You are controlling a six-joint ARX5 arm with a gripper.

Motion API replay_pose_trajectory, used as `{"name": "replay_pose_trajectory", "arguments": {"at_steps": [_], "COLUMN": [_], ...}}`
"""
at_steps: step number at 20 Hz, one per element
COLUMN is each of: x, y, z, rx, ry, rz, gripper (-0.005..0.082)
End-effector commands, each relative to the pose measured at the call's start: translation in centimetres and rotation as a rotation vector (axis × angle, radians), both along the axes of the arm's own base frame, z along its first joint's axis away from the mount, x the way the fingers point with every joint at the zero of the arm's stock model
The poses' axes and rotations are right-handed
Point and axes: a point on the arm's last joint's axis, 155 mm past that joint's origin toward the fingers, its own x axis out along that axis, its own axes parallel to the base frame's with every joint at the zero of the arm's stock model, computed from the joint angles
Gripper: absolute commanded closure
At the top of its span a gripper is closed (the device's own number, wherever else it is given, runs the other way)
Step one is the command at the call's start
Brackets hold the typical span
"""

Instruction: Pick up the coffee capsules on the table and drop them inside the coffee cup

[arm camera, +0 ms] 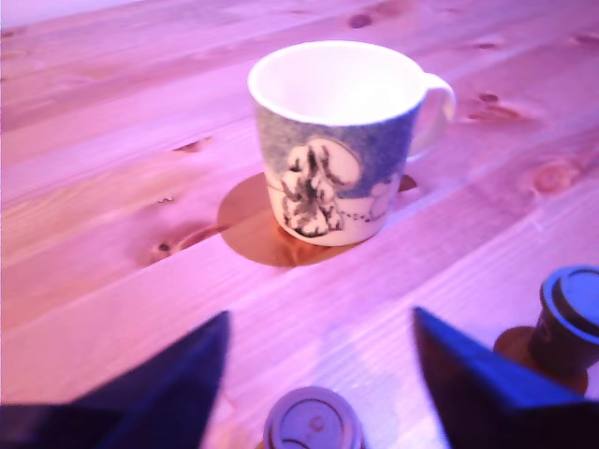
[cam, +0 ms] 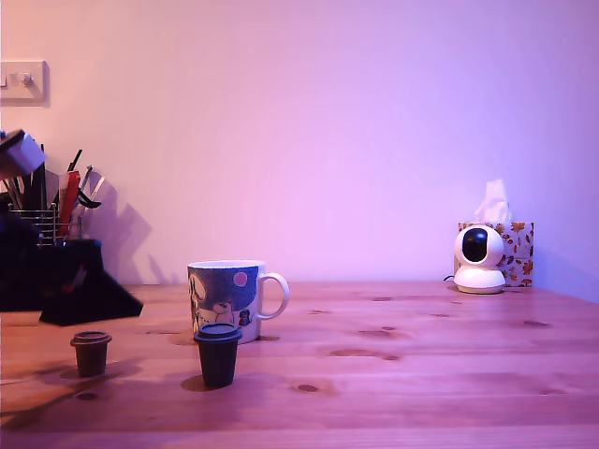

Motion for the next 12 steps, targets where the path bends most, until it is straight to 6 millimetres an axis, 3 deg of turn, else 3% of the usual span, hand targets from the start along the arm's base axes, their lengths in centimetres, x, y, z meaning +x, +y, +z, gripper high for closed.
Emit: {"name": "replay_pose_trajectory", "arguments": {"at_steps": [1,4,12], "x": [-0.8,-2.0,-2.1], "y": [0.2,0.5,0.9], "z": [-1.3,-3.3,-4.7], "rx": [0.02,0.04,0.059], "ry": [0.052,0.151,0.179], "rz": [0.001,0.004,0.02], "gripper": [0.0091,0.0093,0.0093]}}
